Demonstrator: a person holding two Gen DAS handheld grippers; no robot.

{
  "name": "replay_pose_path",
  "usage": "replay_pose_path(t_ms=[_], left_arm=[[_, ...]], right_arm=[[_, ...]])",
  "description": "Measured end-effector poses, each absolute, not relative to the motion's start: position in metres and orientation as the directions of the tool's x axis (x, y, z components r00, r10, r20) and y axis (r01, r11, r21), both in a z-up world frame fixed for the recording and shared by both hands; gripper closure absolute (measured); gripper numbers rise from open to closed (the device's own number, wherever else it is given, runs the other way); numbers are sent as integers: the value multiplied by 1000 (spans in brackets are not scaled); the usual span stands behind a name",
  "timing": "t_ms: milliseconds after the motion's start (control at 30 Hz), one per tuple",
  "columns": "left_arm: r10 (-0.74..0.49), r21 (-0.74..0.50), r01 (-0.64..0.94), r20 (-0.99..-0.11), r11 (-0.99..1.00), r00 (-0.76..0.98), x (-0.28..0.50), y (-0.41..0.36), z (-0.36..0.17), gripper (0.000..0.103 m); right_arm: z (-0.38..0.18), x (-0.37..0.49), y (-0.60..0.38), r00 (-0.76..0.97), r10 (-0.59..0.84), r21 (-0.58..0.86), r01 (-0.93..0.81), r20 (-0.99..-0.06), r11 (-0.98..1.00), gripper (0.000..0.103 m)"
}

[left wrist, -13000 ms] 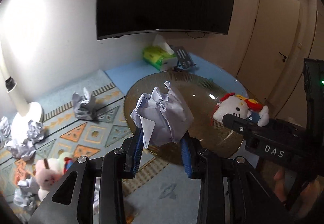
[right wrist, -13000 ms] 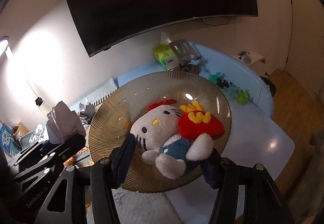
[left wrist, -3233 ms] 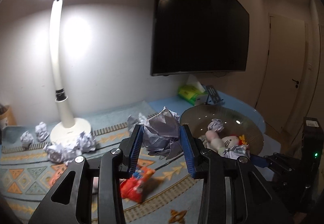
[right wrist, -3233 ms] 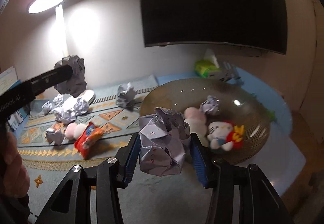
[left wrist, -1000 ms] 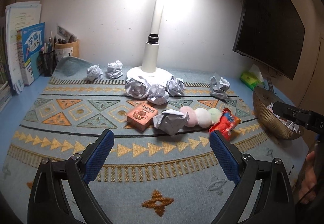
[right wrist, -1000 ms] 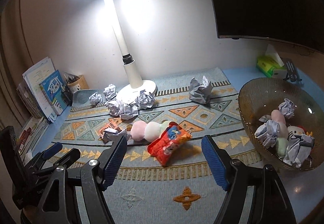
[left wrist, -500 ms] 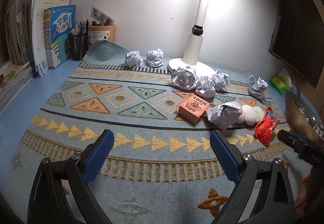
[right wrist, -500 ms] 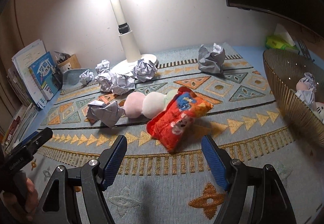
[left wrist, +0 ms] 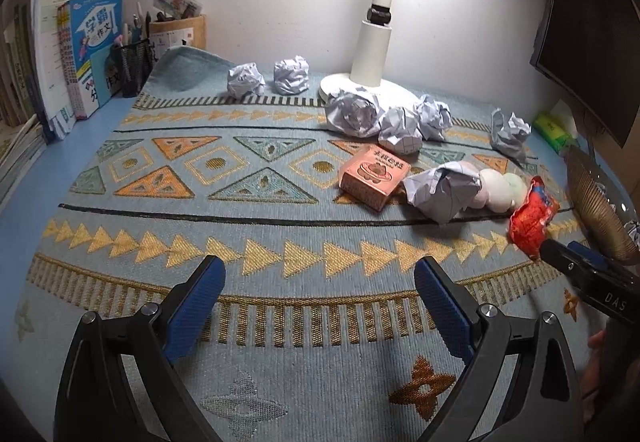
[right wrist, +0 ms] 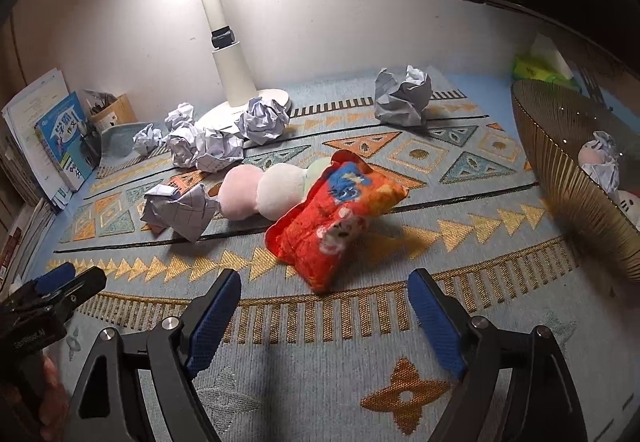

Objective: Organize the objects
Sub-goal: 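Grasp the pink printed box with the left tool while the right tool grasps the red snack plush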

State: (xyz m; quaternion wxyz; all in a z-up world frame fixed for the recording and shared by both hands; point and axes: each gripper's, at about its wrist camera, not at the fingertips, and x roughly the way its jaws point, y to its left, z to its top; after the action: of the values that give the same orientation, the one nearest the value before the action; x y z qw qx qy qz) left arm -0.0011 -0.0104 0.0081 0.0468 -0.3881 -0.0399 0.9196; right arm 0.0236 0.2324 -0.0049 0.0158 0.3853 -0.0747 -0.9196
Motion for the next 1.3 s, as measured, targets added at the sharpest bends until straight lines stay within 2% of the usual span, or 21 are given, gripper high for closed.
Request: replay_pose_path(t_ms=[167,333,433,633,667,700,867,967,1067,1200,1267,1300], left_arm=[[155,1,-224,-719,-975,-677,-41,0,23,7],[255,-25,-383,-787,-923,-562,-93,11,7,7],[261,-24,-415,-810,-910,-525,-109,19,-8,10],[283,-39,-422,-797,-906,-534,-117,24,-8,42],[293,-39,-433,-790,-901,-539,-116,25,-6,56],[301,-38,-445,-787,-894,-538,-114,26,-5,64],[262,-8,-406,-777,-914,-573,-97,27,4,65],[218,-27,-305,-758,-952,-614,-72,16,12,65],[140,-18,-190,-743,-982,-655,-45,0,14,65],[114,-44,-120,-730,-992,-674,-28,-19,11,65],[150,-92,-123,-746,-988,-649,-30,-24,8,65],[148,-100,-111,-743,-989,-653,-32,-26,7,65]], right_arm=[[-6,21,231,-695,-81,143,-31,-714,-989,19],[-7,19,237,-687,-95,174,-45,-720,-984,19],[-9,17,239,-680,-107,191,-49,-726,-980,19],[-10,17,238,-678,-101,184,-51,-728,-982,19],[-10,17,238,-678,-101,184,-51,-728,-982,19],[-10,17,238,-679,-102,186,-52,-727,-981,19],[-9,19,246,-691,-104,215,-76,-715,-974,19],[-14,9,251,-650,-55,201,-153,-758,-967,19],[-15,0,253,-638,-120,280,-155,-761,-948,21],[-15,-16,244,-621,-176,345,-162,-763,-925,23],[-15,-24,235,-631,-140,320,-182,-763,-930,35],[-16,-27,230,-634,-106,291,-194,-766,-937,46]])
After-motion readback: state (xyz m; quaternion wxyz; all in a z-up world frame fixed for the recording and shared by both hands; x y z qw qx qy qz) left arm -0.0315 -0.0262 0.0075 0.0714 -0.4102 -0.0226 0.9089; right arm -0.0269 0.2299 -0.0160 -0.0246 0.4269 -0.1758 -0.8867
